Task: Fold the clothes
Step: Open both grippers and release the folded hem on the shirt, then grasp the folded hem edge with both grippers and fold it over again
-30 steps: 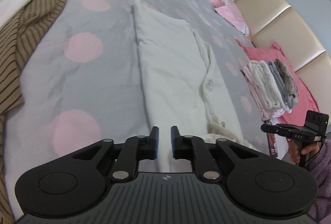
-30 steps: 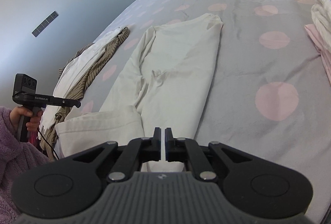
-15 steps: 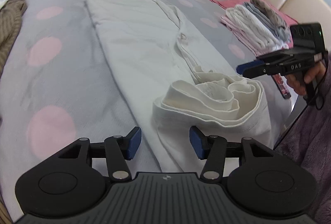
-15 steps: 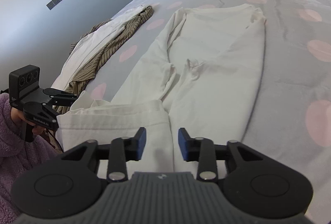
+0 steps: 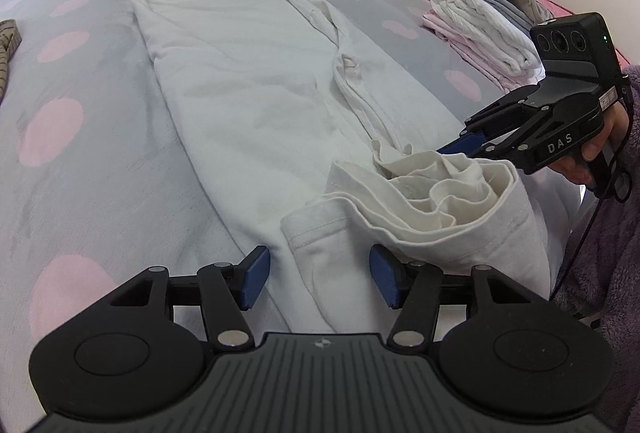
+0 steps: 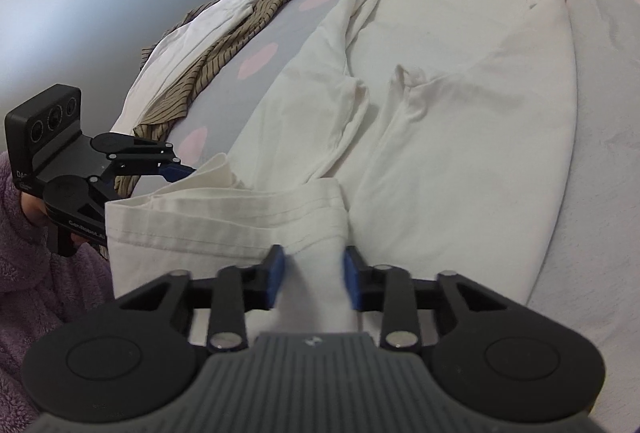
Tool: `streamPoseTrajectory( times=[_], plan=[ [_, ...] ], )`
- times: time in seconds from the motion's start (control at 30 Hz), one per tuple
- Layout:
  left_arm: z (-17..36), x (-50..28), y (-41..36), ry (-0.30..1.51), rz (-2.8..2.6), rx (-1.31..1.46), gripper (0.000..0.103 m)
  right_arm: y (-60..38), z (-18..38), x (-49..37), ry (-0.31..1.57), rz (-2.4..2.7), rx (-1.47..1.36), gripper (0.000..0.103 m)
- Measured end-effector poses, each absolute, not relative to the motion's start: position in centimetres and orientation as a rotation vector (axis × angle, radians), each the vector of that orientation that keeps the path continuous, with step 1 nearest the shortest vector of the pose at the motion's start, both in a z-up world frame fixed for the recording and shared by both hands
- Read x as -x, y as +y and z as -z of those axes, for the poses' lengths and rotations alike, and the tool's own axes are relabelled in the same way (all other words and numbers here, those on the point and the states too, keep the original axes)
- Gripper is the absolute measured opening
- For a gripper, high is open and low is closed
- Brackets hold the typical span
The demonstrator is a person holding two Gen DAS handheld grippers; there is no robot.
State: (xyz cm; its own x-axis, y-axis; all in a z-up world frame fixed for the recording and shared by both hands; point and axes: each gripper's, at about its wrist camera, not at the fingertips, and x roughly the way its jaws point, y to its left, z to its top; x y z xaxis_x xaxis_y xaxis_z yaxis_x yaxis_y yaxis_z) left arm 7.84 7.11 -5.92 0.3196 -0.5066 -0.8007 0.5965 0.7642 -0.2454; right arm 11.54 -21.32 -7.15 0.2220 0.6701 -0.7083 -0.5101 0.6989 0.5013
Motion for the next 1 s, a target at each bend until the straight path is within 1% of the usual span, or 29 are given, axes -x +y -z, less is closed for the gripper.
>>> streamPoseTrajectory(
  times=[0.07,0.13,0.23,0.3,0.37,0.47,0.67,0.77,0.8,0.83,0.87,1.0],
  plan=[
    [5.7,-7.7,6.8,0.996,0.725,-0.126,0.047,-21.6,7.0,-11.5,1.070,-0.820,-0.194,0.013],
    [5.2,-7.3,6.5,0.980,0.707,-0.153,0.042,-22.0,6.7,-11.4,1.062,-0.823,-0.213,0.012],
    [4.3,-6.6,6.3,0.941,0.667,-0.178,0.042,-22.6,5.8,-10.8,1.037,-0.830,-0.223,0.011],
    [3.7,-6.1,6.2,0.902,0.651,-0.189,0.042,-23.1,5.3,-10.4,1.016,-0.828,-0.225,0.009],
    [3.4,-5.8,6.0,0.886,0.653,-0.200,0.045,-24.0,4.6,-9.9,0.992,-0.815,-0.227,0.007],
    [3.8,-5.8,5.9,0.915,0.654,-0.190,0.046,-25.8,3.9,-9.3,0.979,-0.767,-0.247,0.007],
    [5.1,-6.9,6.2,0.990,0.622,-0.052,0.047,-27.9,4.7,-8.8,1.013,-0.673,-0.275,0.007],
    [5.1,-7.5,6.7,1.007,0.612,0.027,0.047,-27.9,5.3,-9.0,1.037,-0.670,-0.301,0.017],
    [5.1,-7.6,6.9,1.007,0.613,0.051,0.047,-27.9,5.5,-9.1,1.050,-0.663,-0.309,0.038],
    [5.0,-7.7,7.1,1.004,0.615,0.073,0.047,-27.9,5.8,-9.2,1.062,-0.656,-0.318,0.049],
    [4.8,-7.7,7.1,0.993,0.622,0.081,0.044,-28.1,6.1,-9.3,1.073,-0.653,-0.331,0.057],
    [4.5,-7.4,6.7,0.981,0.642,0.070,0.044,-28.2,6.3,-9.3,1.073,-0.631,-0.331,0.058]
  ],
)
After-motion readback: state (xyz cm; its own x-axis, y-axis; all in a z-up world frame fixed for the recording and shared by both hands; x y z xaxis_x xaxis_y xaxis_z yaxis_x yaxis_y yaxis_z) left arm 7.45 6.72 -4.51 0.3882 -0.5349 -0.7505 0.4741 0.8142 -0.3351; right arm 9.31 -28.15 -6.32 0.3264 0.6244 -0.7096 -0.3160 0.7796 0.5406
